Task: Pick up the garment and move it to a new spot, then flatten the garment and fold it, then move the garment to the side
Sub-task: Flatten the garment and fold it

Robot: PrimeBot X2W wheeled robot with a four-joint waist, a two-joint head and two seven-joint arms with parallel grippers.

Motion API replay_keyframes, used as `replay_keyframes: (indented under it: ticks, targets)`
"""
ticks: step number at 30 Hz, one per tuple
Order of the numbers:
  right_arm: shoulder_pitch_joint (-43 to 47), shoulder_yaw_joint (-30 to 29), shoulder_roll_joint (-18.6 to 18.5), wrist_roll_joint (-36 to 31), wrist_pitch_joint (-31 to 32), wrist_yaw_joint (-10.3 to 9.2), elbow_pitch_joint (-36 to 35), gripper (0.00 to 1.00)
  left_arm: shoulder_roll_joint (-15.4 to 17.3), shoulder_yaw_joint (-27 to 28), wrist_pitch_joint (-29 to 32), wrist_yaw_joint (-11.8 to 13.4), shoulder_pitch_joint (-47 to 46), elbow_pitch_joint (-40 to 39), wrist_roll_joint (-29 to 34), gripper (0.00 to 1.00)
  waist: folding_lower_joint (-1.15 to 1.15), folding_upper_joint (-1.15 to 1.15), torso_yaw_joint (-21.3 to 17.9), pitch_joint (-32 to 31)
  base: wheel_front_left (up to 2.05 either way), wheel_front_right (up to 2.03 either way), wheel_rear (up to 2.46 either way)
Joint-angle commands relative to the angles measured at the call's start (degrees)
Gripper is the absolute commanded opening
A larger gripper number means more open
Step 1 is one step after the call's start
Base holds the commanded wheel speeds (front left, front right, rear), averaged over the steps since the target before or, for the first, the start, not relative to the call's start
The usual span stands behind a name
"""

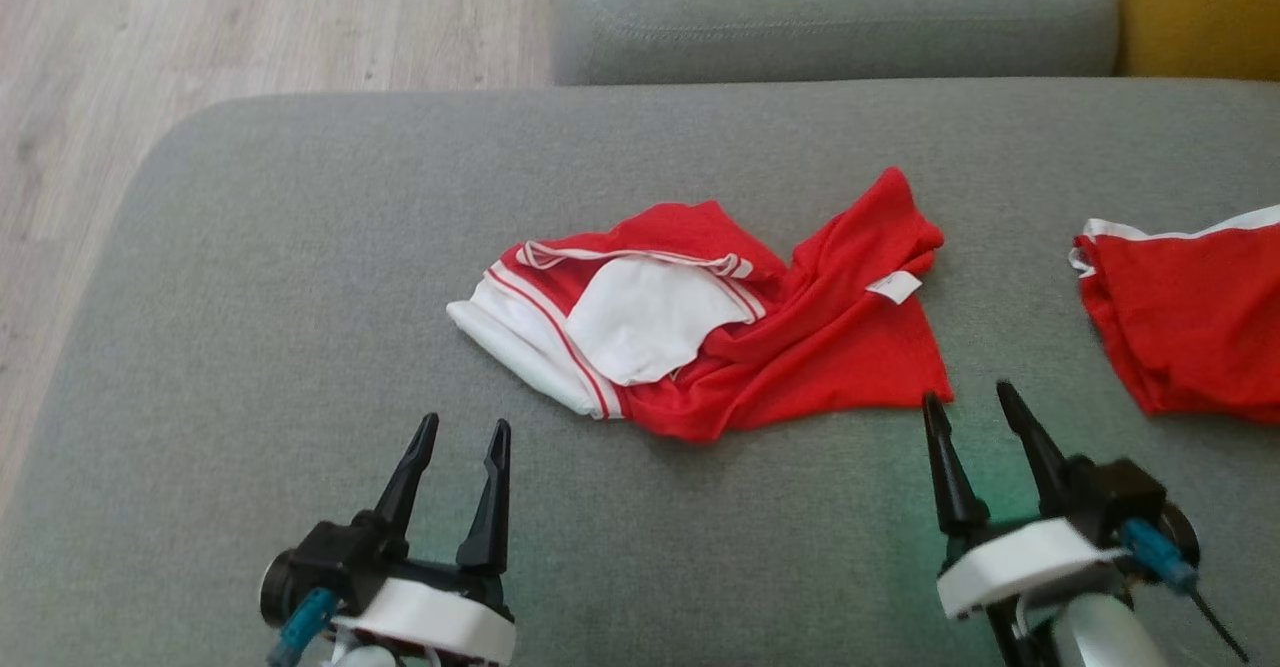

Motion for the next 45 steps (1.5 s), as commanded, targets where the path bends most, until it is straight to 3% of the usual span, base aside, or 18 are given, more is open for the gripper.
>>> replay_keyframes:
  ticks: [1,9,22,23,24,25,35,45]
  targets:
    - [-3.4,1.3,0.4,-0.9,-0.6,-0.04,-2.9,1.00,0.2,1.3,-0.5,0.1,-2.5,-2.0,0.0,1.00,0.00,0.00,0.5,0.7,0.00,0.00,0.00]
    - [-11.6,4.0,0.3,-5.7,2.1,-0.04,-0.4,1.00,0.2,-0.6,-0.5,0.1,-4.7,-1.6,-1.2,1.00,0.00,0.00,5.4,4.9,0.00,0.00,0.00]
    - [-26.1,9.7,-6.5,-9.5,10.0,-0.04,14.8,1.00,0.2,-4.0,-0.5,0.0,-7.4,-0.9,-4.1,1.00,0.00,0.00,14.2,9.5,0.00,0.00,0.00]
    - [-26.9,10.0,-7.0,-9.5,10.1,-0.04,16.0,0.81,0.2,-4.1,-0.5,0.0,-7.5,-0.9,-4.3,1.00,0.00,0.00,14.6,9.8,0.00,0.00,0.00]
    - [-27.8,10.2,-7.6,-9.5,10.2,-0.04,17.2,0.23,0.2,-4.3,-0.5,0.1,-7.7,-0.9,-4.5,1.00,0.00,0.00,15.1,10.0,0.00,0.00,0.00]
    - [-28.6,10.6,-8.1,-9.5,10.1,-0.04,18.3,0.00,0.2,-4.5,-0.5,0.1,-7.8,-0.9,-4.6,1.00,0.00,0.00,15.5,10.1,0.00,0.00,0.00]
    - [-38.4,11.0,-11.8,-10.1,8.0,-0.04,22.1,0.00,0.2,-5.5,-0.5,0.4,-8.1,-1.0,-5.6,1.00,0.00,0.00,18.1,9.6,0.00,0.00,0.00]
    - [-56.8,20.4,-20.9,-13.4,12.0,-0.04,30.2,0.00,0.2,-8.0,-0.5,0.7,-9.4,-1.5,-7.5,1.00,0.00,0.00,23.5,11.8,0.00,0.00,0.00]
